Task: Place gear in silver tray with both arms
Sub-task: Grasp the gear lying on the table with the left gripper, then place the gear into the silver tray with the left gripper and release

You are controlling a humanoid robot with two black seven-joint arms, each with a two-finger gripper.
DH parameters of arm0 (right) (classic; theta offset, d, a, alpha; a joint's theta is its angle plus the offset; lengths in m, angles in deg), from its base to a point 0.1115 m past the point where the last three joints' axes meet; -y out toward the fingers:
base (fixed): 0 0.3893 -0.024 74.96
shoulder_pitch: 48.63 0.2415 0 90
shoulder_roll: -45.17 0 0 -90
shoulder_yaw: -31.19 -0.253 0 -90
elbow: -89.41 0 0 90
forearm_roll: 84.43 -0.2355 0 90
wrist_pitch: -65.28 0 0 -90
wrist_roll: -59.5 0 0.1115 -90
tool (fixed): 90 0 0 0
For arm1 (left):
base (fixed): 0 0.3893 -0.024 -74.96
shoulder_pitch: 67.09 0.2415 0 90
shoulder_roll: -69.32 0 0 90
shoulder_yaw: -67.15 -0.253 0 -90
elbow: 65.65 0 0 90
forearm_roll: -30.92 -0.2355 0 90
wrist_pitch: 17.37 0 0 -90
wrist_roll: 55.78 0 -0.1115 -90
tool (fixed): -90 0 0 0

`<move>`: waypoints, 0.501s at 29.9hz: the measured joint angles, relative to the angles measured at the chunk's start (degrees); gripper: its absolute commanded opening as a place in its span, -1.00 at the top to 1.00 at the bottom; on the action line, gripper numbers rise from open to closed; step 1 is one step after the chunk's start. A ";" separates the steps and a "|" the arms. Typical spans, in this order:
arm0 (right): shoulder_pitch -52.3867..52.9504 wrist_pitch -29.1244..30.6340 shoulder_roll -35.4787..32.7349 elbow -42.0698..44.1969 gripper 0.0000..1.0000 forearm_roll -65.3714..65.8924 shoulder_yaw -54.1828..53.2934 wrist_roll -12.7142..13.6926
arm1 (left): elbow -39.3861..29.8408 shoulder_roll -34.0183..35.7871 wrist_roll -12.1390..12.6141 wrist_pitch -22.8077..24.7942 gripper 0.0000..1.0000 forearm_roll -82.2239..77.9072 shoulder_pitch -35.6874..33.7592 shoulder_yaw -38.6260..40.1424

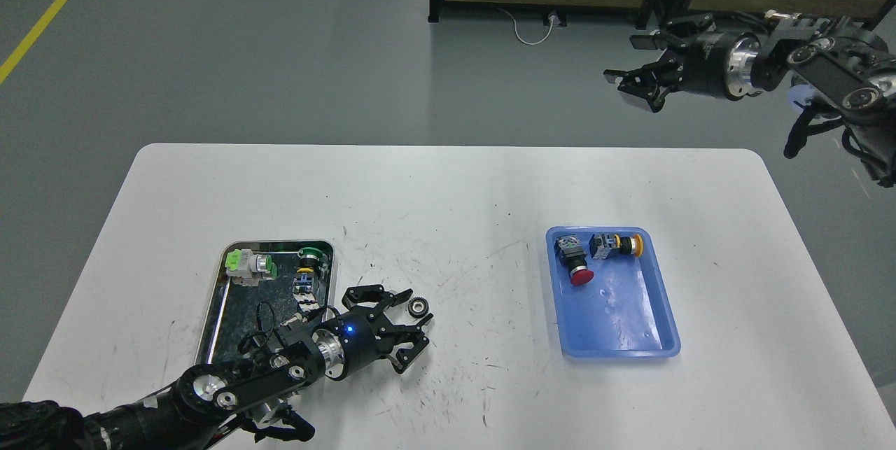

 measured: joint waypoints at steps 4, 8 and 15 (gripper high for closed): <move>-0.42 0.00 0.00 0.00 -0.32 0.00 0.00 0.00 | -0.08 0.00 0.85 0.33 0.39 0.00 -0.53 -0.47; -0.82 0.00 -0.07 0.00 -0.32 0.00 -0.03 0.00 | -0.10 -0.15 1.57 0.47 0.49 0.09 -0.88 -0.67; -1.32 0.00 -1.28 -0.25 -0.32 0.00 -0.97 0.00 | -0.68 -0.25 1.81 0.52 0.54 0.19 -1.15 -0.84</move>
